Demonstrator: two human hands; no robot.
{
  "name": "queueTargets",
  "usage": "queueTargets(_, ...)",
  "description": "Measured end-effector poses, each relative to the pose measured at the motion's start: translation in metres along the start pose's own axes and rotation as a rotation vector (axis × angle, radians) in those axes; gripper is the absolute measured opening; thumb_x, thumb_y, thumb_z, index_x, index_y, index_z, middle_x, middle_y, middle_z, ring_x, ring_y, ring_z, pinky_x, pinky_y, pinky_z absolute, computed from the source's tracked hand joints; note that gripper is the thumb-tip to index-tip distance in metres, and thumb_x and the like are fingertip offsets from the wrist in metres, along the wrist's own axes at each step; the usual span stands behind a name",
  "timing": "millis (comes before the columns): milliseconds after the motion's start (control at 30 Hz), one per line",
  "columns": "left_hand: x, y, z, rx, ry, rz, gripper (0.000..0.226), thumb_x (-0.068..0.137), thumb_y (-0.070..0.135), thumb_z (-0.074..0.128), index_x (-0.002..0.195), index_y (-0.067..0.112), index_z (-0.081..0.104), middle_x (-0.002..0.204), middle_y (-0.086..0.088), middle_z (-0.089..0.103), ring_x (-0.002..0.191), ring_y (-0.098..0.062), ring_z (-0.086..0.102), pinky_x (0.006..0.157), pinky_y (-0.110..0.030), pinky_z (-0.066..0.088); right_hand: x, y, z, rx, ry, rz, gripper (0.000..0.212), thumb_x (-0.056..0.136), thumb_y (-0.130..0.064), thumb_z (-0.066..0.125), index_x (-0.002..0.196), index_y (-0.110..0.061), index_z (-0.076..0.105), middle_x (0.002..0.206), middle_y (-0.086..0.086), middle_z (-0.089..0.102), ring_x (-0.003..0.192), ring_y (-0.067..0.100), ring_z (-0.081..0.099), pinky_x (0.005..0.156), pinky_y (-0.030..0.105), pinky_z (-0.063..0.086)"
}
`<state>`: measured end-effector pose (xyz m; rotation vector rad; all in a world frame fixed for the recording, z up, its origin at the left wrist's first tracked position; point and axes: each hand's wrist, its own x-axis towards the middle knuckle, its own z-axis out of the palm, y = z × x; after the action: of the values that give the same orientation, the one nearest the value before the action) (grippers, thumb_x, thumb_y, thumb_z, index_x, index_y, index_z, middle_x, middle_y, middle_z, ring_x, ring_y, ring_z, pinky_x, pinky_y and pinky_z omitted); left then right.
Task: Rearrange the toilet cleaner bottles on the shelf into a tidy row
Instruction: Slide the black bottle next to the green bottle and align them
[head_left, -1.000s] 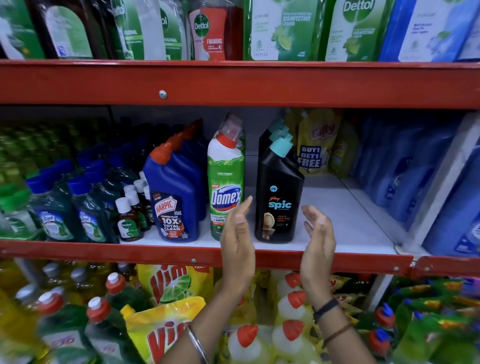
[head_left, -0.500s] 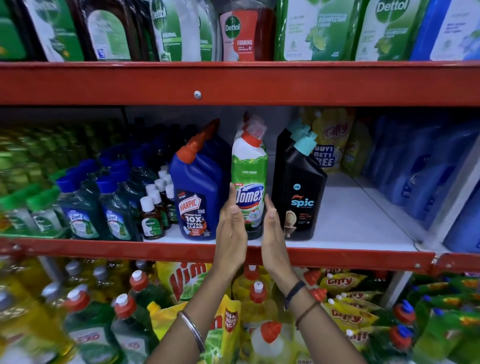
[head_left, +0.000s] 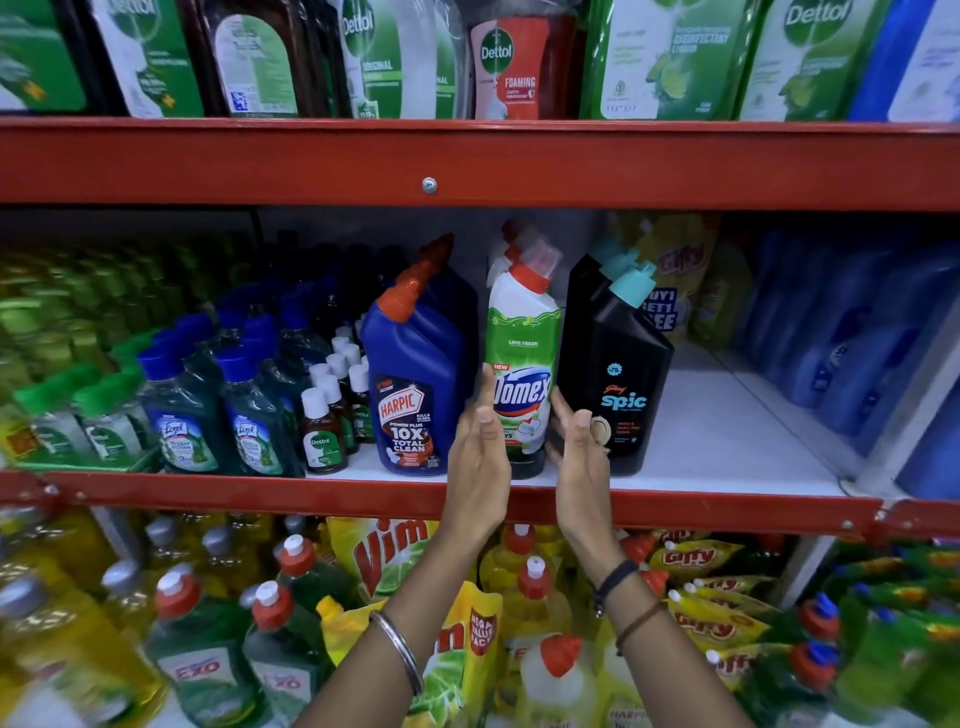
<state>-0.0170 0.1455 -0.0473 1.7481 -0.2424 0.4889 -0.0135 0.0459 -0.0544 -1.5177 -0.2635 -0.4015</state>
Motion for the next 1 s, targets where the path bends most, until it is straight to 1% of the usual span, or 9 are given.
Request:
queueTargets(267, -0.001, 0.001, -0.004, 0.018, -0.046, 0.01, 0.073, 0.074, 0.082, 0.004, 0.142, 0.055, 0.01, 0.148, 0.007, 0.037, 0.132, -0.005, 0.036, 0.113, -0.036, 0.034, 0.0, 0.001, 0.003, -0.013, 0.018, -0.018, 0.073, 0.07, -0.086, 0.025, 0.128, -0.046, 0.041, 0.122, -0.023, 0.057, 0.117, -0.008, 0.053, 0.096, 0.015, 0.042)
queueTargets(433, -0.005, 0.002, -0.01, 0.057, -0.082, 0.036, 0.066, 0.075, 0.081, 0.005, 0.138, 0.059, 0.008, 0.149, 0.004, 0.036, 0.134, -0.004, 0.034, 0.114, -0.035, 0.033, -0.008, 0.001, 0.01, -0.011, 0.082, -0.036, 0.075, 0.072, -0.085, 0.025, 0.134, -0.044, 0.036, 0.135, -0.018, 0.048, 0.127, -0.003, 0.046, 0.101, 0.017, 0.04)
queueTargets(533, -0.017, 0.002, -0.019, 0.029, -0.004, 0.132, 0.05, 0.085, 0.074, 0.013, 0.131, 0.06, 0.026, 0.143, 0.012, 0.042, 0.134, -0.004, 0.039, 0.112, -0.037, 0.037, -0.024, -0.001, 0.026, -0.039, 0.242, -0.176, 0.068, 0.084, -0.072, 0.028, 0.136, -0.03, 0.042, 0.138, -0.014, 0.043, 0.13, 0.008, 0.045, 0.102, 0.023, 0.042)
queueTargets(633, -0.028, -0.004, -0.037, -0.04, 0.241, 0.237, 0.051, 0.093, 0.062, 0.019, 0.128, 0.038, 0.047, 0.133, 0.013, 0.051, 0.128, -0.007, 0.047, 0.106, -0.037, 0.042, -0.038, -0.002, 0.049, -0.052, 0.141, -0.277, 0.057, 0.09, -0.062, 0.029, 0.131, -0.028, 0.047, 0.135, -0.003, 0.051, 0.126, 0.01, 0.049, 0.102, 0.022, 0.041)
queueTargets(700, -0.023, -0.011, -0.053, -0.051, 0.363, 0.228, 0.061, 0.093, 0.062, 0.017, 0.133, 0.028, 0.047, 0.139, 0.006, 0.048, 0.132, -0.008, 0.042, 0.109, -0.031, 0.038, -0.041, -0.004, 0.066, -0.071, 0.016, -0.215, 0.062, 0.086, -0.069, 0.027, 0.134, -0.032, 0.043, 0.141, -0.008, 0.046, 0.131, 0.004, 0.043, 0.107, 0.022, 0.037)
queueTargets(767, -0.012, -0.014, -0.07, -0.037, 0.377, 0.146, 0.069, 0.088, 0.069, 0.013, 0.14, 0.032, 0.038, 0.15, 0.003, 0.037, 0.139, -0.007, 0.033, 0.111, -0.025, 0.031, -0.038, -0.004, 0.082, -0.079, -0.064, -0.099, 0.071, 0.077, -0.08, 0.023, 0.136, -0.04, 0.034, 0.149, -0.011, 0.038, 0.137, -0.001, 0.033, 0.114, 0.025, 0.029)
queueTargets(900, 0.004, -0.019, -0.095, 0.007, 0.213, 0.029, 0.075, 0.074, 0.084, 0.005, 0.14, 0.05, 0.019, 0.15, 0.019, 0.021, 0.126, 0.028, 0.016, 0.098, 0.002, 0.017, -0.023, 0.005, 0.101, -0.097, -0.05, 0.038, 0.097, 0.067, -0.089, 0.017, 0.146, -0.034, 0.019, 0.158, -0.009, 0.022, 0.144, 0.003, 0.02, 0.12, 0.038, 0.02)
queueTargets(933, 0.005, -0.021, -0.099, 0.011, 0.178, 0.013, 0.076, 0.072, 0.085, 0.005, 0.139, 0.051, 0.018, 0.147, 0.021, 0.02, 0.125, 0.028, 0.016, 0.101, 0.0, 0.016, -0.019, 0.007, 0.103, -0.073, -0.039, 0.065, 0.099, 0.066, -0.09, 0.018, 0.146, -0.034, 0.019, 0.158, -0.009, 0.022, 0.144, 0.003, 0.021, 0.12, 0.04, 0.021)
queueTargets(1000, 0.006, -0.025, -0.103, 0.017, 0.126, -0.011, 0.079, 0.071, 0.086, 0.004, 0.141, 0.051, 0.016, 0.148, 0.021, 0.021, 0.135, 0.009, 0.02, 0.112, -0.021, 0.02, -0.013, 0.009, 0.104, -0.026, -0.024, 0.096, 0.099, 0.065, -0.091, 0.02, 0.146, -0.034, 0.023, 0.157, -0.008, 0.027, 0.142, 0.004, 0.026, 0.119, 0.041, 0.023)
